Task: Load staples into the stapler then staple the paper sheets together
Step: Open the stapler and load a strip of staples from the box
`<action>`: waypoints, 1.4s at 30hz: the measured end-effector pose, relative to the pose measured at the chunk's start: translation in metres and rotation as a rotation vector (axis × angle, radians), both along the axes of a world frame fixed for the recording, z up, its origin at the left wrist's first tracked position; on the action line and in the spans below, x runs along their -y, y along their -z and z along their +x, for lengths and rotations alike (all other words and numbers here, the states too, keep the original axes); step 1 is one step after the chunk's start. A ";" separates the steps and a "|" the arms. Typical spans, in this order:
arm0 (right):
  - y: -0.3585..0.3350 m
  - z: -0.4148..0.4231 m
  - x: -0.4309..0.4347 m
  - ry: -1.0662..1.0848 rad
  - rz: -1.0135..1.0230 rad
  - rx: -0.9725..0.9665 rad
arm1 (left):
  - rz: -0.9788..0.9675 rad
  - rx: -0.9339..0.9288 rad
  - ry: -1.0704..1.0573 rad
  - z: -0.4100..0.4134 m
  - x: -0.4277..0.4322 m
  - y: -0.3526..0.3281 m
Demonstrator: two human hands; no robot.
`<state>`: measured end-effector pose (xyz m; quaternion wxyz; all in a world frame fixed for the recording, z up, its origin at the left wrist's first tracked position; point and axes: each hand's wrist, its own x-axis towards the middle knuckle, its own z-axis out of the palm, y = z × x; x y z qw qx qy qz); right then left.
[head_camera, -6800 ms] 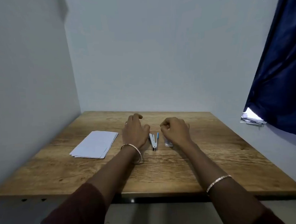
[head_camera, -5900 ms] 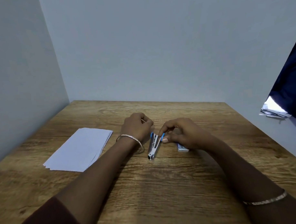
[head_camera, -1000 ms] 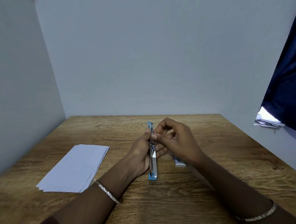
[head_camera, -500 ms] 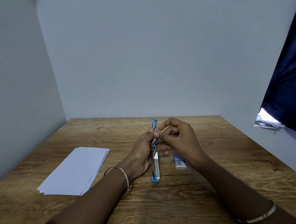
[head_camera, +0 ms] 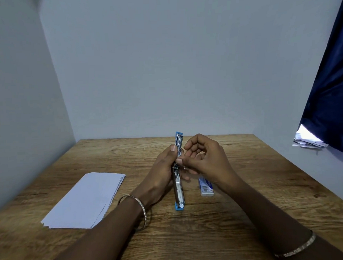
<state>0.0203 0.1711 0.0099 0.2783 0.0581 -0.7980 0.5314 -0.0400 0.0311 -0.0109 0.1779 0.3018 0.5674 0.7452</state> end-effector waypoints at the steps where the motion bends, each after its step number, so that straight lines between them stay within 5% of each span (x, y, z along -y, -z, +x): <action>1: 0.000 0.000 0.000 0.001 0.001 0.000 | 0.007 0.010 0.004 0.000 0.000 0.001; 17: -0.003 0.001 0.001 0.104 0.258 0.008 | 0.011 0.175 0.044 0.003 -0.001 0.002; 33: -0.007 0.005 -0.004 -0.004 0.308 0.106 | -0.091 0.104 0.092 0.005 0.004 -0.002; 42: -0.005 0.005 0.002 0.034 0.390 -0.055 | -0.033 0.247 0.027 0.003 0.003 -0.003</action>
